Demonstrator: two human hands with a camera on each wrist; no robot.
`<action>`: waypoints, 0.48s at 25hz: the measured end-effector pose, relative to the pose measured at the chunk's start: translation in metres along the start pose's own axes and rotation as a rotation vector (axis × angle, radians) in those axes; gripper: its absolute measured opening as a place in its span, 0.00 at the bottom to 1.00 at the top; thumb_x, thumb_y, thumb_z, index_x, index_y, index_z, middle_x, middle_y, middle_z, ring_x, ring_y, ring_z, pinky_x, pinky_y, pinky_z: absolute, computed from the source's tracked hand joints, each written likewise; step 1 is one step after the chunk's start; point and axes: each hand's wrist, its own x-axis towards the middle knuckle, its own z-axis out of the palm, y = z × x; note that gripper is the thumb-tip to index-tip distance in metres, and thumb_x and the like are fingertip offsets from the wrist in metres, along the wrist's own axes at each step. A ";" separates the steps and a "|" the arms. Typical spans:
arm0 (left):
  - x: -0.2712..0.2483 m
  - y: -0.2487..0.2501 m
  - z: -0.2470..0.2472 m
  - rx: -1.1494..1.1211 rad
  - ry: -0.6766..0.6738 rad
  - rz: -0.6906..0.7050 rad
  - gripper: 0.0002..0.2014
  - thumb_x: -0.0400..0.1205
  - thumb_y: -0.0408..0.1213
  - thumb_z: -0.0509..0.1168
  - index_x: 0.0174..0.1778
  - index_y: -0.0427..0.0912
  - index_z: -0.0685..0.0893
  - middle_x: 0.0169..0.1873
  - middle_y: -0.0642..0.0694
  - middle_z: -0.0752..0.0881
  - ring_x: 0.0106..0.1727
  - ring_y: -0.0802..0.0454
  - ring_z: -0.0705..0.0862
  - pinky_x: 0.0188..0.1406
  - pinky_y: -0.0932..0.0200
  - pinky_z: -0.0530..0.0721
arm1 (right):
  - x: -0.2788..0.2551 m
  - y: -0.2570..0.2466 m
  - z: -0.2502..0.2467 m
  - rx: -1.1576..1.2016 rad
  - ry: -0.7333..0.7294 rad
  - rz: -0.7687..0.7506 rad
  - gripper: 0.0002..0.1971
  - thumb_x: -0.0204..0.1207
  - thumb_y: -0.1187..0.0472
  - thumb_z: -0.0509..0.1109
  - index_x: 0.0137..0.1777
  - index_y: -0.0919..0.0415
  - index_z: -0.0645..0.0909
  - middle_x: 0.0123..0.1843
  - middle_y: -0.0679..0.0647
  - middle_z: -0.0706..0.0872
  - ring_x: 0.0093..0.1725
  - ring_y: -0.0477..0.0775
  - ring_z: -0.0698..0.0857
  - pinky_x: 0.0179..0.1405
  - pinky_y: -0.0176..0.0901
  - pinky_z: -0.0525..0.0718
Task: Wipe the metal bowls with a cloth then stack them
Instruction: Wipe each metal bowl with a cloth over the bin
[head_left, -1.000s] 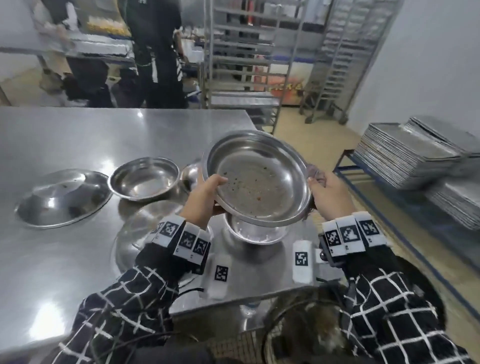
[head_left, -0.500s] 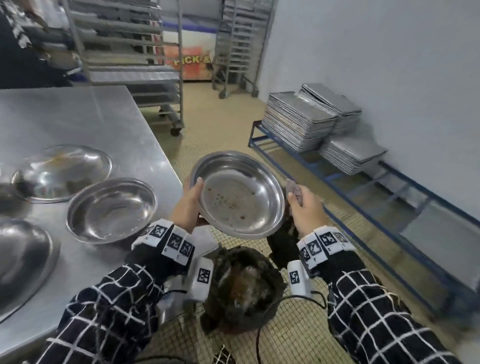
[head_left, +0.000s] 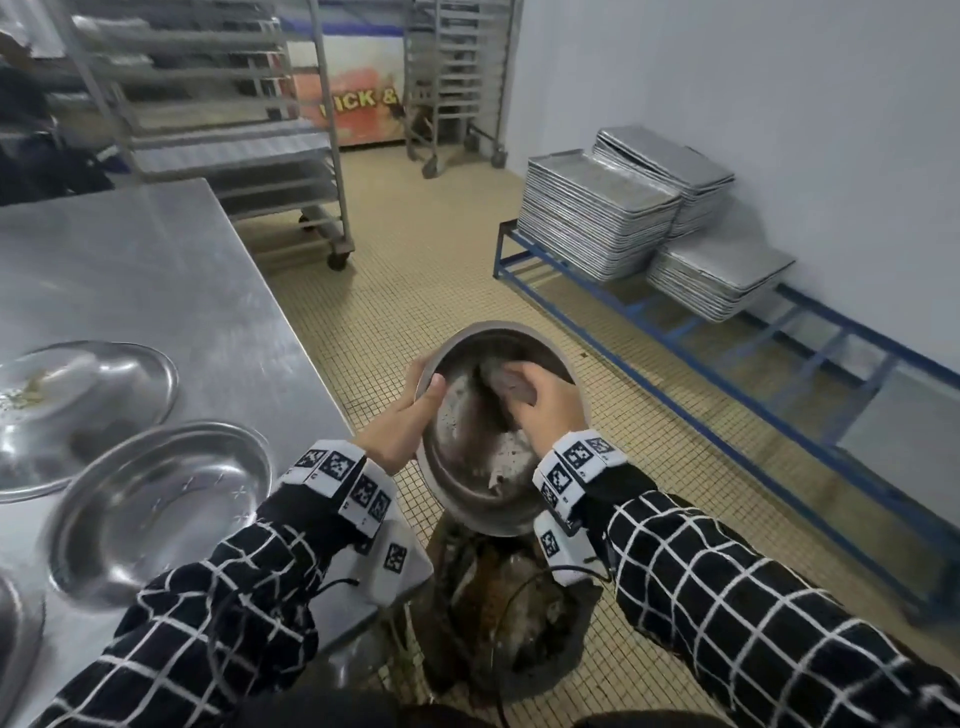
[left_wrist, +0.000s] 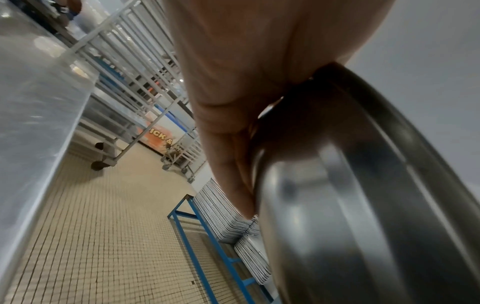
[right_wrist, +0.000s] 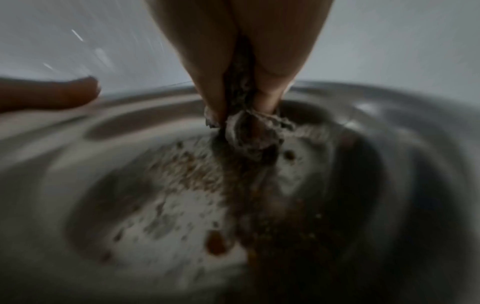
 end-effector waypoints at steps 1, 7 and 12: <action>0.007 0.002 0.000 0.008 -0.024 0.002 0.15 0.89 0.48 0.45 0.72 0.63 0.54 0.63 0.60 0.74 0.57 0.64 0.77 0.66 0.75 0.69 | 0.002 -0.002 0.010 0.022 -0.049 -0.036 0.19 0.75 0.69 0.69 0.66 0.60 0.81 0.61 0.54 0.86 0.61 0.49 0.84 0.66 0.38 0.78; 0.042 0.006 -0.005 -0.015 -0.058 -0.025 0.28 0.88 0.51 0.44 0.83 0.55 0.41 0.76 0.47 0.67 0.75 0.51 0.66 0.64 0.67 0.61 | -0.015 0.006 0.022 -0.169 -0.318 -0.484 0.16 0.73 0.73 0.68 0.59 0.63 0.86 0.59 0.58 0.87 0.61 0.54 0.83 0.69 0.43 0.76; 0.064 0.015 0.004 -0.055 -0.034 0.029 0.23 0.88 0.49 0.49 0.79 0.62 0.54 0.71 0.38 0.76 0.65 0.43 0.82 0.63 0.56 0.79 | 0.014 0.034 -0.024 0.044 -0.249 -0.131 0.18 0.79 0.68 0.67 0.66 0.53 0.81 0.61 0.47 0.86 0.55 0.32 0.82 0.63 0.32 0.80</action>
